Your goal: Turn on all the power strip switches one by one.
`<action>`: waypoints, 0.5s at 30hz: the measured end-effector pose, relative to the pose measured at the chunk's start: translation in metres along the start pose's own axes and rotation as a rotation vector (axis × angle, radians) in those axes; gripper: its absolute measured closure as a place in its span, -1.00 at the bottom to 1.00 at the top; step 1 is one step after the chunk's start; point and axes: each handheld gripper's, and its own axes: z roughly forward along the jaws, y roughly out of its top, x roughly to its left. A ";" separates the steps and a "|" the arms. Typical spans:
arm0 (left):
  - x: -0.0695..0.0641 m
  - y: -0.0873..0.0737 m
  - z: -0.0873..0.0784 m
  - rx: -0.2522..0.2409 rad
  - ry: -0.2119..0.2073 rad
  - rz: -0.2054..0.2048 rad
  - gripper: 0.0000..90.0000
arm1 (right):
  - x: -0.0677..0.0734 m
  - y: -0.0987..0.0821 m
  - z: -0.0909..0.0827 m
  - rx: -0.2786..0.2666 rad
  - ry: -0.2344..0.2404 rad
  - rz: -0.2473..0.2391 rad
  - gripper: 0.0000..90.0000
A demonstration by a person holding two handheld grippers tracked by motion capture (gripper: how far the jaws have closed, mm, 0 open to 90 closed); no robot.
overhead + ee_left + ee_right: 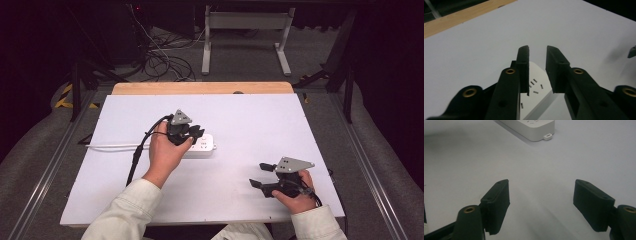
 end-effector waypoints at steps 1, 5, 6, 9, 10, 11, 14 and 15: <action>-0.001 -0.001 -0.002 -0.008 -0.007 0.008 0.48 | 0.000 0.000 0.000 -0.002 0.000 0.000 -0.33; -0.008 -0.006 -0.014 -0.054 -0.030 0.038 0.17 | 0.000 0.000 -0.001 -0.007 0.003 0.001 -0.34; -0.010 -0.007 -0.017 -0.061 -0.046 0.044 0.12 | 0.000 0.000 -0.001 -0.012 0.006 0.003 -0.35; -0.016 -0.010 -0.028 -0.097 -0.060 0.074 -0.07 | 0.000 0.000 -0.002 -0.024 0.007 0.005 -0.36; -0.018 -0.011 -0.033 -0.107 -0.063 0.083 -0.13 | 0.000 0.000 -0.003 -0.026 0.006 0.005 -0.36; -0.020 -0.013 -0.038 -0.119 -0.069 0.082 -0.18 | 0.000 0.001 -0.003 -0.028 0.005 0.007 -0.37; -0.022 -0.018 -0.053 -0.147 -0.082 0.086 -0.23 | 0.000 0.001 -0.002 -0.029 0.004 0.010 -0.37; -0.023 -0.020 -0.057 -0.155 -0.080 0.088 -0.25 | 0.000 0.001 -0.002 -0.029 0.004 0.008 -0.37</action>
